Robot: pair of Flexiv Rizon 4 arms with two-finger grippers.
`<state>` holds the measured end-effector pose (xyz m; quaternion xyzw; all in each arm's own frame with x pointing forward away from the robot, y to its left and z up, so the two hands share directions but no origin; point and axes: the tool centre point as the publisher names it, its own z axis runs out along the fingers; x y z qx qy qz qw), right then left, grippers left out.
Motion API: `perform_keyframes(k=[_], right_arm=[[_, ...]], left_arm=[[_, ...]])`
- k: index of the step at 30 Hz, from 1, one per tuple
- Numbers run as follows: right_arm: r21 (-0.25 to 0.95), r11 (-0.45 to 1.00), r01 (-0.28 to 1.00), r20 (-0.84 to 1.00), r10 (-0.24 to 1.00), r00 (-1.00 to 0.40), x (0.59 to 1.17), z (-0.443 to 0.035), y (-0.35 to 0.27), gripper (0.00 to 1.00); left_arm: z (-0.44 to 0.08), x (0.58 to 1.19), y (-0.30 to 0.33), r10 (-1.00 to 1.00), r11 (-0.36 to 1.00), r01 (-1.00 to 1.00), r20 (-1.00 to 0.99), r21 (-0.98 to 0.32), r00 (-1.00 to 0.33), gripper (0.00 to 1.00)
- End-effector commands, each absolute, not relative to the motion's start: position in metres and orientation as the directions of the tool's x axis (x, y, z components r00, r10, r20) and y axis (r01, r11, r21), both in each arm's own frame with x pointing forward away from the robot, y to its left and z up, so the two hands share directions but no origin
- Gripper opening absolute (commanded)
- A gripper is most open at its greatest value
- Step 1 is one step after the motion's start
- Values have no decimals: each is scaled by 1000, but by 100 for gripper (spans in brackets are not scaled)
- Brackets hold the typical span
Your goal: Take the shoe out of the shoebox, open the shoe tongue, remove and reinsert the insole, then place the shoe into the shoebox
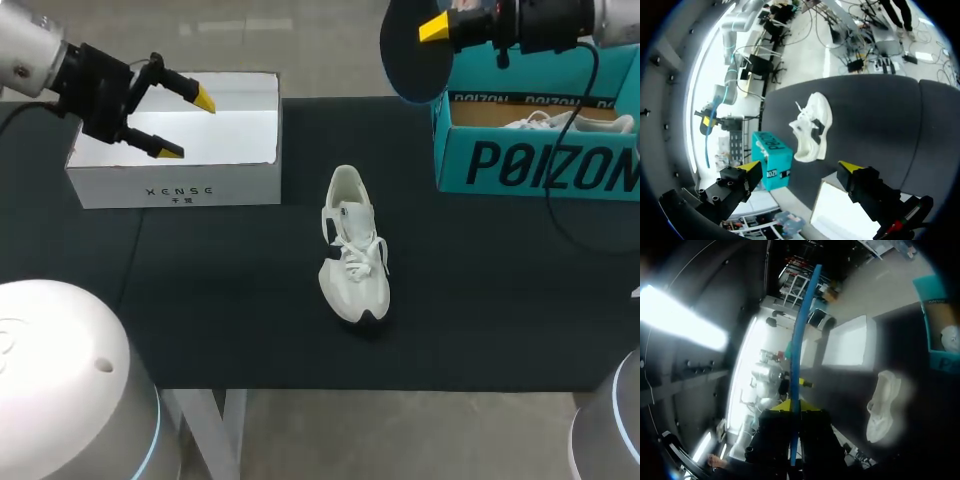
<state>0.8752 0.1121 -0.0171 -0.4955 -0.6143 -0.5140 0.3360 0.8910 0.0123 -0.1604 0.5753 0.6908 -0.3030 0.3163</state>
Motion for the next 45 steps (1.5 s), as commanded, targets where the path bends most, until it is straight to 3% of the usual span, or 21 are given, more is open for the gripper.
perform_keyframes(k=[1, 13, 14, 20, 22, 45], right_arm=[[297, -18, 955, 922, 267, -282, 876, -17, 114, 0], [297, -18, 955, 922, 267, -282, 876, -17, 114, 0], [308, -54, 950, 935, 201, -292, 880, -16, 115, 0], [507, -164, 846, 861, 45, -507, 896, -6, 127, 0], [577, -163, 800, 816, 95, -570, 899, -6, 130, 0], [577, -163, 800, 816, 95, -570, 899, -6, 130, 0]], left_arm=[[-160, 892, 12, 606, 153, 987, -784, -56, -138, 100], [-160, 892, 12, 606, 153, 987, -784, -56, -138, 100], [-160, 892, 12, 606, 153, 987, -784, -56, -138, 100], [-160, 892, 12, 606, 153, 987, -784, -56, -138, 100], [-160, 892, 12, 606, 153, 987, -784, -56, -138, 100], [-160, 892, 12, 606, 153, 987, -784, -56, -138, 100]])
